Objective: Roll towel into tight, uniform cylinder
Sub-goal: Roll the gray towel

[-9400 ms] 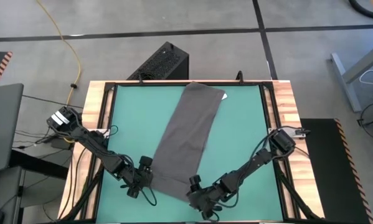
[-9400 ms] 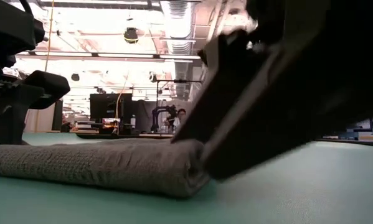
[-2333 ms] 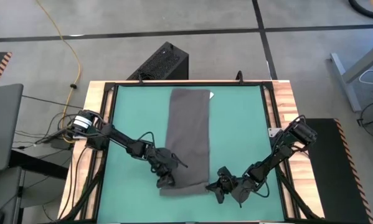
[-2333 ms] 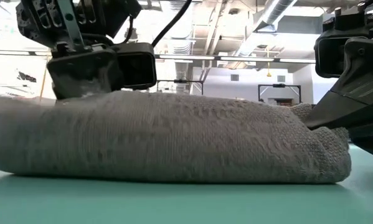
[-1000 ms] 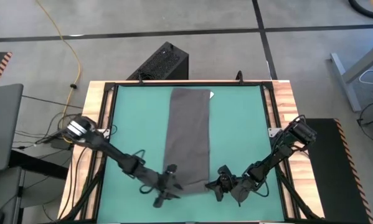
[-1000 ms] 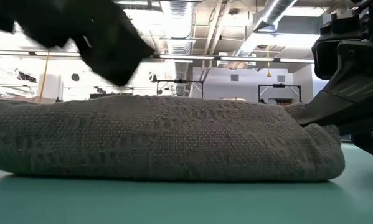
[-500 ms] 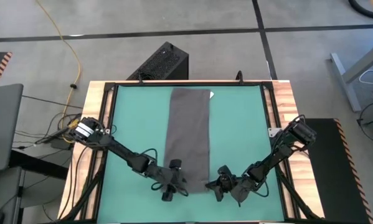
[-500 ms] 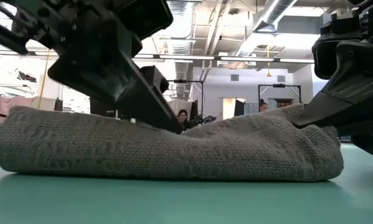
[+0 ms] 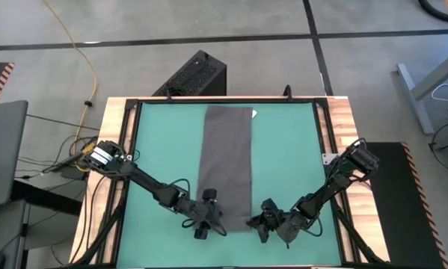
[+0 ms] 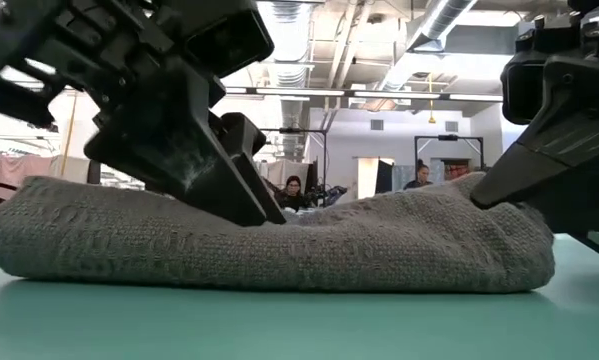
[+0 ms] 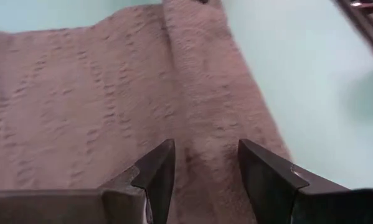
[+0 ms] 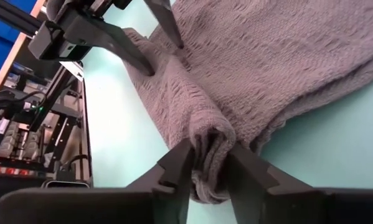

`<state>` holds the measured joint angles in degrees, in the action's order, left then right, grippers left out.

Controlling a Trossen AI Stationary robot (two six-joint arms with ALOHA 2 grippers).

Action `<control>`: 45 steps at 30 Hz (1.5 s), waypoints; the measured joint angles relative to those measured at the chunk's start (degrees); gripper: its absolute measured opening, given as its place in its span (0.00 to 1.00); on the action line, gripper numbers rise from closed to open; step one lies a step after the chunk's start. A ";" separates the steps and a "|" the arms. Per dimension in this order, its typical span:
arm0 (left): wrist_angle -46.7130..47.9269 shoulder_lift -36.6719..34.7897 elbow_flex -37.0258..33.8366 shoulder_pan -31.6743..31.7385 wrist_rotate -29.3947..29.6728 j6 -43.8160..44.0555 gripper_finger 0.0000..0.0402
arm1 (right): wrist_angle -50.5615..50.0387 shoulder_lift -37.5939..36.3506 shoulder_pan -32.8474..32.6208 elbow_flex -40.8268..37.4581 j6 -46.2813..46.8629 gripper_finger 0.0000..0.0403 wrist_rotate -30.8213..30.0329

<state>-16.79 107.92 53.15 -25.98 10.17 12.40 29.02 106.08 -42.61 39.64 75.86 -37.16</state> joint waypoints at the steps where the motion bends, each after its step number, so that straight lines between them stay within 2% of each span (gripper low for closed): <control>1: -0.19 0.51 0.00 0.00 0.36 -0.15 0.41 | 0.02 -0.02 0.02 0.00 -0.03 0.32 0.33; 4: -1.37 2.52 -0.02 0.00 0.77 -0.09 0.41 | 0.04 -0.04 0.42 0.00 -0.03 0.37 1.68; 8: -2.89 4.51 0.02 0.00 2.00 0.12 0.41 | -1.64 -1.68 1.82 0.00 -0.57 0.42 7.95; 15: -2.51 4.56 0.00 0.00 2.98 -0.78 0.41 | -12.68 -8.78 3.83 -0.16 -2.56 0.41 16.63; 20: -2.23 4.56 0.00 0.00 2.98 -0.91 0.41 | -21.40 -15.15 3.85 -0.17 -5.98 0.39 16.95; 25: -2.22 4.56 0.00 0.12 2.93 -1.39 0.41 | -19.35 -19.11 3.13 -0.11 -14.07 0.38 12.36; 28: -2.72 4.56 -0.02 0.47 2.41 -2.07 0.41 | -10.45 -16.89 1.82 0.06 -21.60 0.37 7.32; 32: -3.59 4.56 -0.04 0.55 2.30 -2.81 0.41 | -5.20 -8.49 2.29 2.17 -24.79 0.31 6.18; 39: -3.51 4.56 -0.04 0.59 2.32 -3.27 0.41 | -6.57 1.27 3.47 8.24 -26.41 0.05 7.14; 41: -2.88 4.01 -0.06 0.60 2.47 -4.46 0.41 | -9.40 2.38 3.68 9.07 -25.64 0.03 7.20; 45: 1.88 0.39 -0.15 0.66 4.29 -6.23 0.41 | -15.30 2.84 3.93 9.49 -19.26 0.07 6.98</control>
<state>-14.91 108.31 52.99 -25.32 14.46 6.17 13.72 108.92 -38.68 49.13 56.59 -30.18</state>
